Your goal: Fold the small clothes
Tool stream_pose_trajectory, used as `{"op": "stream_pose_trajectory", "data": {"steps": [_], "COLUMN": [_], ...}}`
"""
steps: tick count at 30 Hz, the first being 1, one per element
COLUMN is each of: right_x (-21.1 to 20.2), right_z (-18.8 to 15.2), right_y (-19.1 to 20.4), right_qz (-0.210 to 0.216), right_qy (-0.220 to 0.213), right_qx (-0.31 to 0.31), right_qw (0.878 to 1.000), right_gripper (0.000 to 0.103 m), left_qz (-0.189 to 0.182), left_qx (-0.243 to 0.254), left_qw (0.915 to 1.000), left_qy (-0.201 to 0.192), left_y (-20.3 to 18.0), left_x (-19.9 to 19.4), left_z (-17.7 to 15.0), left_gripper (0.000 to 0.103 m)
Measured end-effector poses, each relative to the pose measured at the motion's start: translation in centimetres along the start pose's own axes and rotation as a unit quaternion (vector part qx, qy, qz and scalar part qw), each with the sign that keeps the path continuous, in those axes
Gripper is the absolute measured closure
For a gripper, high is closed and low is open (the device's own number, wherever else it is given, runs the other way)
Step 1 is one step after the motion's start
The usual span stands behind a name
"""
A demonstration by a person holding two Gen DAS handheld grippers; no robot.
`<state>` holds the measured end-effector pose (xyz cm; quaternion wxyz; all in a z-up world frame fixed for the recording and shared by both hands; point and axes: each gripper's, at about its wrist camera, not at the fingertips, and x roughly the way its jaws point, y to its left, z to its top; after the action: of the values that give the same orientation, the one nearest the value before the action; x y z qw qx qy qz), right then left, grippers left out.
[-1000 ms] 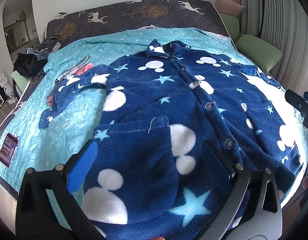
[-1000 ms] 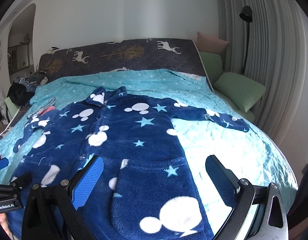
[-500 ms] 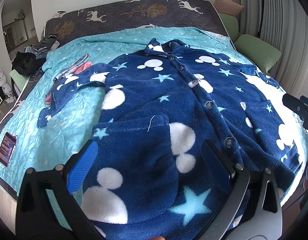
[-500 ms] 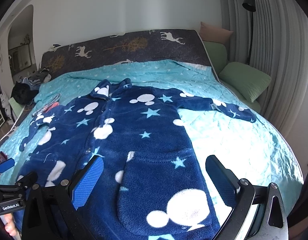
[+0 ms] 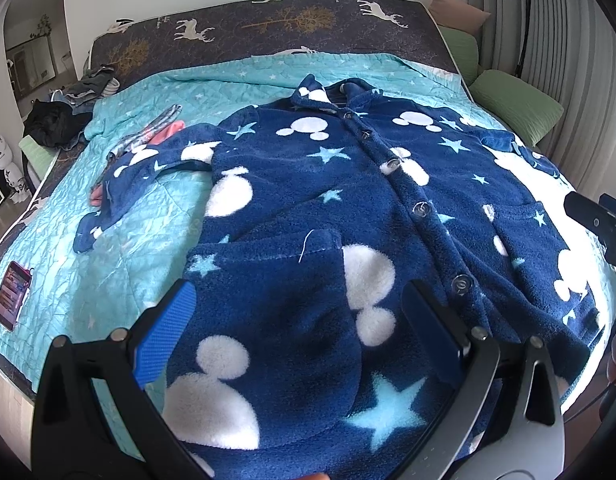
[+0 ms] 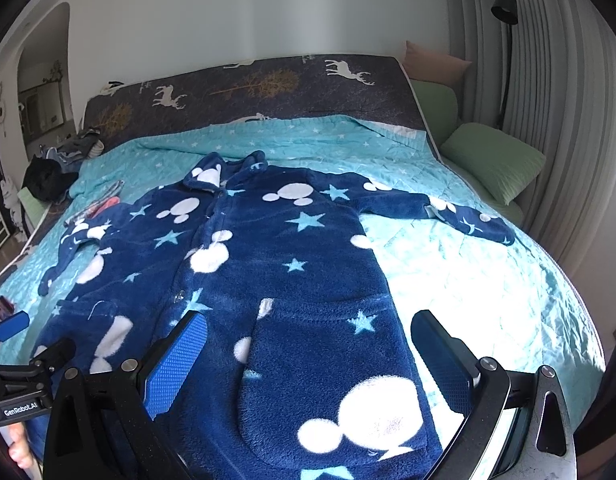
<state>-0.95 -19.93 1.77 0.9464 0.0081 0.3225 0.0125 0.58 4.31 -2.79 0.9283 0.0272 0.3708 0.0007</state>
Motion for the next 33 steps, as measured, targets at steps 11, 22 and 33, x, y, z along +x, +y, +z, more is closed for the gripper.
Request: {"op": "stream_pose_trajectory", "data": {"steps": [11,22,33], "right_x": [0.2,0.4,0.9], "right_z": [0.2,0.5,1.7], "right_y": [0.4,0.9,2.6], "right_qz": [0.001,0.002,0.017], "right_qy": [0.003,0.005,0.005], "right_qx": [-0.004,-0.013,-0.04], "right_qw": [1.0,1.0,0.999], "right_gripper": [0.0,0.0,0.0], "left_qz": [-0.005,-0.007,-0.033], "left_qx": [-0.004,-0.012,-0.095], "left_qw": [1.0,0.9999,0.9949], "left_qy": [-0.001,0.0,-0.003], "left_y": [0.4,0.8,7.8], "left_x": [0.1,0.4,0.8], "left_z": [0.1,0.3,1.9], "left_gripper": [0.001,0.001,0.001]}}
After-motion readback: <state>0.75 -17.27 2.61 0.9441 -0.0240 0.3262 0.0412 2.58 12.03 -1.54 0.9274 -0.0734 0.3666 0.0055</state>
